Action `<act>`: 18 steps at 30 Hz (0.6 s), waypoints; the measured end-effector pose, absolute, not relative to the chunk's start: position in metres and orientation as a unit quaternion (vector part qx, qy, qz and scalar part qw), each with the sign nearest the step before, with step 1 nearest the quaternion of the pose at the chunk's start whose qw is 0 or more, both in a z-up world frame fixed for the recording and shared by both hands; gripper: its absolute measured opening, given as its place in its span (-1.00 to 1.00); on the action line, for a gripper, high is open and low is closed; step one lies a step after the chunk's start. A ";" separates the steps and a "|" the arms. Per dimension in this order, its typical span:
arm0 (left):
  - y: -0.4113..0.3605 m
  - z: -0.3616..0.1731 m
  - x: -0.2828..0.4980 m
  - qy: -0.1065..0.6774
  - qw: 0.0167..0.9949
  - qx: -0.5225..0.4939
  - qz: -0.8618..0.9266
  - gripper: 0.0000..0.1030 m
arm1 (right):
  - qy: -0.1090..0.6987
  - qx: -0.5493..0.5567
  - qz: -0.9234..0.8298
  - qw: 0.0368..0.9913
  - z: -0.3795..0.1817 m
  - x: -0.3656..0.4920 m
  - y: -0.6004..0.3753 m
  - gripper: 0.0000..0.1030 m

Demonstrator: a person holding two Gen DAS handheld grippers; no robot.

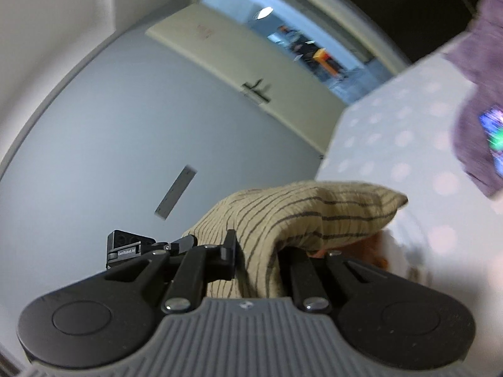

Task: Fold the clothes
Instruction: 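Carry the folded striped shirt with both grippers onto the orange towel stack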

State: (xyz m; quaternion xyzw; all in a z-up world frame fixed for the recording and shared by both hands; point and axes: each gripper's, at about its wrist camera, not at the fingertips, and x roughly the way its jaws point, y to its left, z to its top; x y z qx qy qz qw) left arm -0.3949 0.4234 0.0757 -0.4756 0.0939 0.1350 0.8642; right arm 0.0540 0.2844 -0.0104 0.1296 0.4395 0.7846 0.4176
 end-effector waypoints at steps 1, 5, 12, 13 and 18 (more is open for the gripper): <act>0.428 0.076 -0.407 0.080 0.865 -0.475 0.138 -0.82 | 0.434 0.125 0.792 0.410 -0.008 0.047 0.295 -0.72; 0.440 0.065 -0.440 0.049 0.865 -0.471 0.163 -0.81 | 0.426 0.106 0.812 0.385 -0.003 0.020 0.346 -0.72; 0.458 -0.048 -0.454 0.103 0.794 -0.557 0.222 -0.81 | 0.511 -0.001 0.764 0.394 -0.089 -0.012 0.411 -0.72; 0.457 -0.062 -0.453 0.111 0.785 -0.566 0.225 -0.81 | 0.524 -0.020 0.753 0.399 -0.105 -0.016 0.416 -0.72; 0.458 -0.093 -0.454 0.094 0.766 -0.597 0.221 -0.72 | 0.549 -0.023 0.734 0.399 -0.135 -0.015 0.418 -0.68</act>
